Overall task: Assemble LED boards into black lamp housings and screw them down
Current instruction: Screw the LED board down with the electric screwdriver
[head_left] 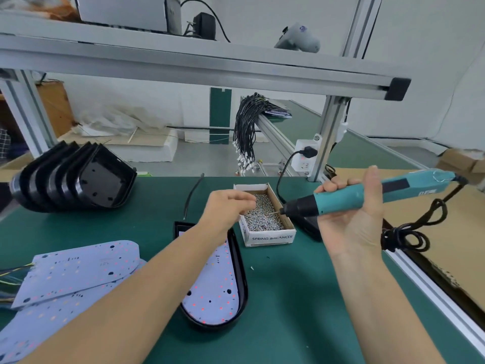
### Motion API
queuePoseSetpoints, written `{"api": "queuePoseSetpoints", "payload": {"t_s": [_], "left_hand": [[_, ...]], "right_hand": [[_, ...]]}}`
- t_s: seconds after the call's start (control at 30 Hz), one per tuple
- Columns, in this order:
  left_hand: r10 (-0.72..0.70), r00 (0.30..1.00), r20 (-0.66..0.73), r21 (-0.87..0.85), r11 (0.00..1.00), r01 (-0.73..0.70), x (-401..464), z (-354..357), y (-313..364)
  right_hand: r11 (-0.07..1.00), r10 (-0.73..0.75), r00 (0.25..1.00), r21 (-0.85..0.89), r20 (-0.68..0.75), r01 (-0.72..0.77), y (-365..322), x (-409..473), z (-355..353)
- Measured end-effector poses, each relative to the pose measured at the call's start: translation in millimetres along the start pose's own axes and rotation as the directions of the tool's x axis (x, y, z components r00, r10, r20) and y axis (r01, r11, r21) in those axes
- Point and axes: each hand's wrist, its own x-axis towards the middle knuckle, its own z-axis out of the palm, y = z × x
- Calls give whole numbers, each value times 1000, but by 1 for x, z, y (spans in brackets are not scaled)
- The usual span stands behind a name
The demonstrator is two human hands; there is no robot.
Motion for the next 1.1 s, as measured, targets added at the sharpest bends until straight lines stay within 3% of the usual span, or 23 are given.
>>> {"api": "queuePoseSetpoints", "payload": {"t_s": [0.07, 0.13, 0.4, 0.6, 0.9, 1.1], "left_hand": [[-77, 997, 22, -271, 959, 80, -17, -19, 6], [-110, 993, 53, -402, 908, 122, -33, -38, 8], [-146, 984, 98, -580, 796, 175, -80, -80, 1], [-204, 968, 145, -647, 721, 249, -93, -87, -6], [-124, 987, 102, -592, 790, 160, -94, -93, -9], [-122, 984, 130, -569, 804, 175, -95, -93, -11]], "right_hand": [[999, 35, 998, 5, 46, -35, 4, -5, 6], [998, 63, 993, 9, 97, -64, 9, -10, 13], [988, 147, 957, 2, 248, -153, 36, -34, 45], [982, 187, 938, -49, 290, -181, 52, -47, 60], [980, 196, 931, -37, 307, -194, 52, -48, 64], [980, 198, 934, -47, 297, -193, 54, -51, 65]]}}
